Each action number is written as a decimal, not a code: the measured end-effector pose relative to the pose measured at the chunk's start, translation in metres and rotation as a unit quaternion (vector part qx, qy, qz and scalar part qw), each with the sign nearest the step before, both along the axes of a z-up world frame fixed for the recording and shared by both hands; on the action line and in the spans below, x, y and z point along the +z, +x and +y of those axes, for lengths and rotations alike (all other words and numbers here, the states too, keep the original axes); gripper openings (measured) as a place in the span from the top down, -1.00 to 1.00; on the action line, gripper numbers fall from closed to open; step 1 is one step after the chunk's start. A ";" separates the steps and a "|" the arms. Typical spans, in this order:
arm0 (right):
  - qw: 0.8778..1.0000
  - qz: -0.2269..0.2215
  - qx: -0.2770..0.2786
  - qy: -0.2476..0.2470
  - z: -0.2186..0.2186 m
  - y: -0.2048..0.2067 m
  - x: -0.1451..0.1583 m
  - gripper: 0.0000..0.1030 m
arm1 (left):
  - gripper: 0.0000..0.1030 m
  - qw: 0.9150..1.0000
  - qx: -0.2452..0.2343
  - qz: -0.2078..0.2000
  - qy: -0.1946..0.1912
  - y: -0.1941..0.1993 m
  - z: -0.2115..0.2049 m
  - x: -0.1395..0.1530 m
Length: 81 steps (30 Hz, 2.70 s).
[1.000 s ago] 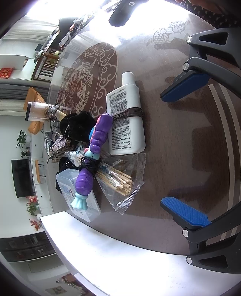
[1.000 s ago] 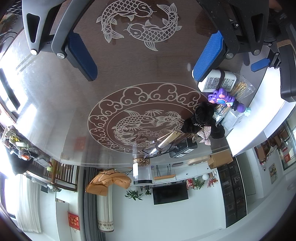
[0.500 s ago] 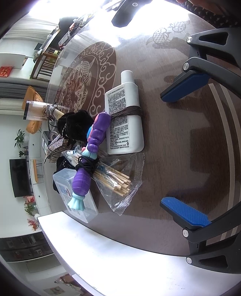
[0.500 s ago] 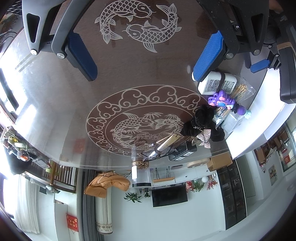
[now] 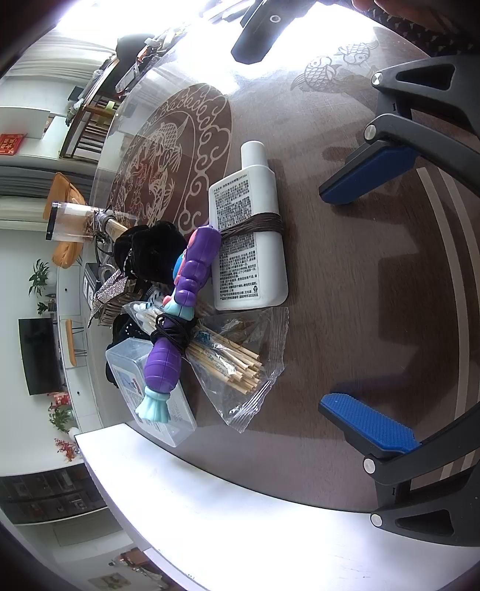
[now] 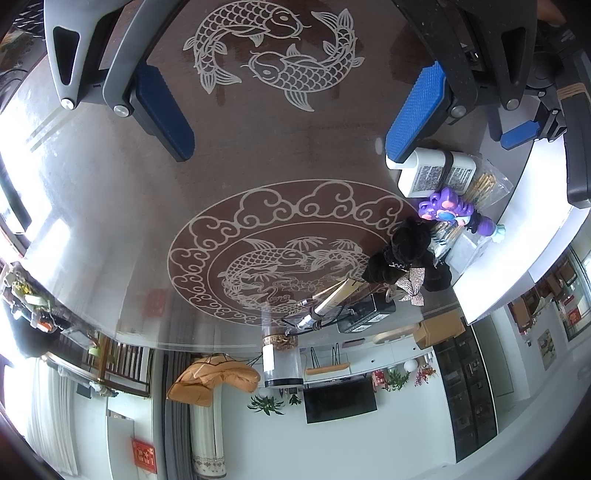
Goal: Organize objects
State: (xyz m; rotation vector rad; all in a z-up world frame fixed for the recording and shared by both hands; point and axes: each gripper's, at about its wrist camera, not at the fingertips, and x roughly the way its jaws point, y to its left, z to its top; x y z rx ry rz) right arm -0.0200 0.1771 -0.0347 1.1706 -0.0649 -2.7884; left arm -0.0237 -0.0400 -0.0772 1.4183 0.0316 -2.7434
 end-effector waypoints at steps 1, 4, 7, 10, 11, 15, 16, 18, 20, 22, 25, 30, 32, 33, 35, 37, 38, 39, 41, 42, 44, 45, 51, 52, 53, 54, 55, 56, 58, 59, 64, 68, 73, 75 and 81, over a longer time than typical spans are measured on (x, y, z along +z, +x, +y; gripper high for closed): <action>1.000 -0.001 0.000 0.000 0.000 0.000 0.000 -1.00 | -1.00 1.000 0.000 0.000 0.000 0.000 0.000 0.000; 1.000 -0.004 0.001 0.001 -0.001 -0.002 -0.001 -1.00 | -1.00 1.000 0.000 0.000 0.000 0.000 0.000 0.000; 1.000 -0.009 0.002 0.002 -0.001 -0.003 -0.003 -1.00 | -1.00 1.000 0.000 0.000 0.000 0.000 0.000 0.000; 1.000 -0.015 0.001 0.001 0.000 -0.004 -0.005 -1.00 | -1.00 1.000 0.000 0.000 0.000 0.000 0.000 0.000; 1.000 -0.016 0.001 0.000 0.000 -0.005 -0.006 -1.00 | -1.00 1.000 0.000 0.000 0.000 0.000 0.000 0.000; 1.000 -0.024 0.000 -0.002 0.001 -0.007 -0.008 -1.00 | -1.00 1.000 0.000 0.000 0.000 0.000 0.000 0.000; 1.000 -0.026 0.000 -0.003 0.001 -0.007 -0.009 -1.00 | -1.00 1.000 0.000 0.000 0.000 0.000 0.000 0.000; 1.000 -0.031 0.000 -0.005 0.002 -0.009 -0.010 -1.00 | -1.00 1.000 0.000 0.000 0.000 0.000 0.000 0.000; 0.999 -0.035 0.000 -0.007 0.002 -0.009 -0.012 -1.00 | -1.00 1.000 0.000 0.000 0.000 0.000 0.000 0.000; 0.999 -0.039 0.000 -0.009 0.003 -0.010 -0.013 -1.00 | -1.00 1.000 0.000 0.000 0.000 0.000 0.000 0.000; 0.999 -0.043 -0.002 -0.013 0.004 -0.011 -0.014 -1.00 | -1.00 1.000 0.000 0.000 0.000 0.000 0.000 0.000; 0.998 -0.052 -0.008 -0.021 0.008 -0.013 -0.017 -1.00 | -1.00 1.000 -0.006 -0.005 -0.001 0.000 0.000 0.000; 0.998 -0.058 -0.015 -0.028 0.013 -0.015 -0.020 -1.00 | -1.00 1.000 -0.011 -0.012 0.000 0.001 -0.002 0.000; 0.997 -0.061 -0.018 -0.032 0.014 -0.015 -0.021 -1.00 | -1.00 1.000 -0.012 -0.014 0.000 0.002 -0.004 0.000; 0.996 -0.069 -0.026 -0.042 0.018 -0.017 -0.023 -1.00 | -1.00 1.000 -0.013 -0.015 0.000 0.006 -0.009 0.001; 0.996 -0.075 -0.032 -0.048 0.021 -0.018 -0.026 -1.00 | -1.00 1.000 -0.013 -0.014 0.000 0.010 -0.012 0.001; 0.995 -0.078 -0.034 -0.050 0.022 -0.019 -0.027 -1.00 | -1.00 1.000 -0.014 -0.013 0.001 0.012 -0.014 0.001; 0.995 -0.080 -0.035 -0.051 0.023 -0.019 -0.027 -1.00 | -1.00 1.000 -0.016 -0.014 0.001 0.014 -0.015 0.001; 0.995 -0.082 -0.036 -0.050 0.023 -0.020 -0.028 -1.00 | -1.00 1.000 -0.016 -0.026 0.002 0.014 -0.019 0.001; 0.995 -0.082 -0.036 -0.049 0.022 -0.020 -0.029 -1.00 | -1.00 0.999 -0.011 -0.033 0.003 0.013 -0.022 0.002; 0.995 -0.082 -0.036 -0.048 0.022 -0.020 -0.029 -1.00 | -1.00 0.999 0.009 -0.043 0.014 0.011 -0.033 0.003; 0.995 -0.083 -0.036 -0.048 0.022 -0.020 -0.029 -1.00 | -1.00 0.999 0.019 -0.043 0.023 0.010 -0.039 0.005; 0.998 -0.065 -0.002 -0.021 0.004 -0.017 -0.024 -1.00 | -1.00 0.999 0.037 -0.034 0.008 0.009 -0.055 0.014; 0.998 -0.063 0.006 -0.014 0.000 -0.016 -0.024 -1.00 | -1.00 0.999 0.033 -0.032 -0.012 0.007 -0.052 0.017; 0.998 -0.061 0.014 -0.009 -0.004 -0.016 -0.024 -1.00 | -1.00 0.998 0.035 -0.033 -0.029 0.005 -0.048 0.018; 0.998 -0.060 0.019 -0.005 -0.006 -0.015 -0.024 -1.00 | -1.00 0.997 0.041 -0.035 -0.048 0.001 -0.045 0.018; 0.998 -0.060 0.021 -0.003 -0.008 -0.015 -0.024 -1.00 | -1.00 0.996 0.052 -0.036 -0.067 -0.003 -0.044 0.019; 0.998 -0.059 0.021 -0.002 -0.009 -0.015 -0.024 -1.00 | -1.00 0.994 0.064 -0.038 -0.082 -0.008 -0.042 0.019; 0.998 -0.057 0.017 -0.008 -0.006 -0.014 -0.023 -1.00 | -1.00 0.991 0.087 -0.042 -0.093 -0.016 -0.041 0.018; 0.998 -0.056 0.013 -0.013 -0.004 -0.014 -0.022 -1.00 | -1.00 0.991 0.096 -0.042 -0.087 -0.021 -0.042 0.016; 0.998 -0.048 -0.004 -0.039 0.009 -0.011 -0.019 -1.00 | -1.00 0.996 0.063 -0.050 -0.047 -0.040 -0.017 0.012; 0.998 -0.031 -0.015 -0.050 0.014 -0.008 -0.013 -1.00 | -1.00 0.994 0.013 -0.031 -0.104 -0.036 0.018 0.021; 0.997 -0.030 -0.024 -0.071 0.024 -0.007 -0.011 -1.00 | -1.00 0.999 0.012 -0.040 -0.030 -0.040 -0.013 0.028; 0.996 -0.038 -0.022 -0.075 0.023 -0.010 -0.014 -1.00 | -1.00 0.999 0.009 -0.044 0.000 -0.048 -0.021 0.028; 0.997 -0.038 -0.015 -0.066 0.019 -0.010 -0.014 -1.00 | -1.00 0.997 -0.033 -0.059 0.035 -0.064 -0.008 0.018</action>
